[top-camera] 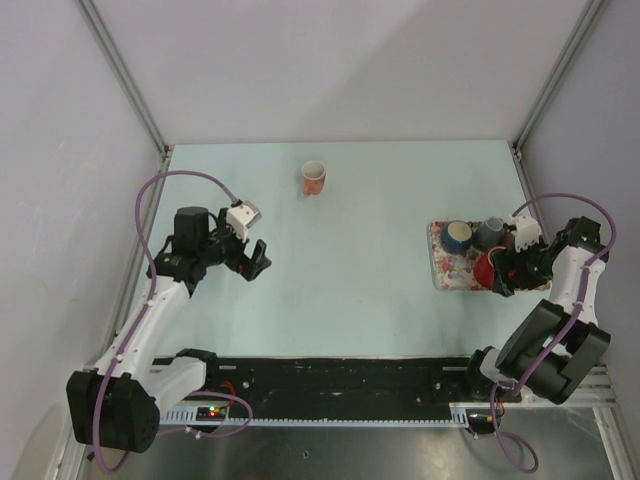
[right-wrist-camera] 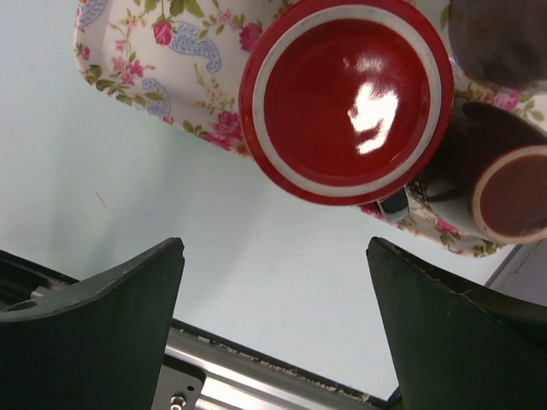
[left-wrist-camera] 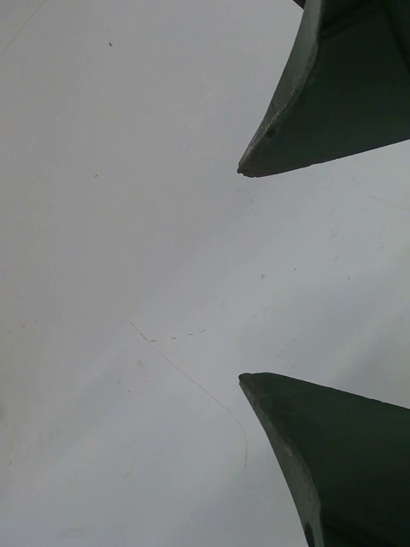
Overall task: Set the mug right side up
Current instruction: Turn over the cup on the tray.
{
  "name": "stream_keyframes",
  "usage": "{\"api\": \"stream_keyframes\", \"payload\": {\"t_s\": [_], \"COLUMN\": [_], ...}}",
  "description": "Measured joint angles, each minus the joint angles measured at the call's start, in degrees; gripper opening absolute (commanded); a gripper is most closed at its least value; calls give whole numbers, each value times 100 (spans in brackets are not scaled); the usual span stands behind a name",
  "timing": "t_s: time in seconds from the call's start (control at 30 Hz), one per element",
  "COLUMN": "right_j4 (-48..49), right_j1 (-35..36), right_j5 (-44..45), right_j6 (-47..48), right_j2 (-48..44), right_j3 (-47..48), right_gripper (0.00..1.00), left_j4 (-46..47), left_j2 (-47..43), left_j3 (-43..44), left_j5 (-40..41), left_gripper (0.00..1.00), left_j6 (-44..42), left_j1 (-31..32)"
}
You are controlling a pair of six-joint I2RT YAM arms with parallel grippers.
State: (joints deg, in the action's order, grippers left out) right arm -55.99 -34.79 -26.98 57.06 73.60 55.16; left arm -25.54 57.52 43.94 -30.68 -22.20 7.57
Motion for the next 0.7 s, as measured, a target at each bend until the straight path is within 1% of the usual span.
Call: {"api": "stream_keyframes", "payload": {"t_s": [0.37, 0.7], "right_j4": [356, 426], "right_j1": [9, 221], "right_j5": [-236, -348], "right_j6": [186, 337], "right_j2": [304, 459], "right_j3": [0, 13], "right_gripper": [96, 99], "left_j4": [4, 13], "left_j2": [107, 151], "left_j3": [-2, -2], "left_j5": [2, 7], "left_gripper": [100, 100], "left_j6": [-39, -79], "left_j1": [0, 0]}}
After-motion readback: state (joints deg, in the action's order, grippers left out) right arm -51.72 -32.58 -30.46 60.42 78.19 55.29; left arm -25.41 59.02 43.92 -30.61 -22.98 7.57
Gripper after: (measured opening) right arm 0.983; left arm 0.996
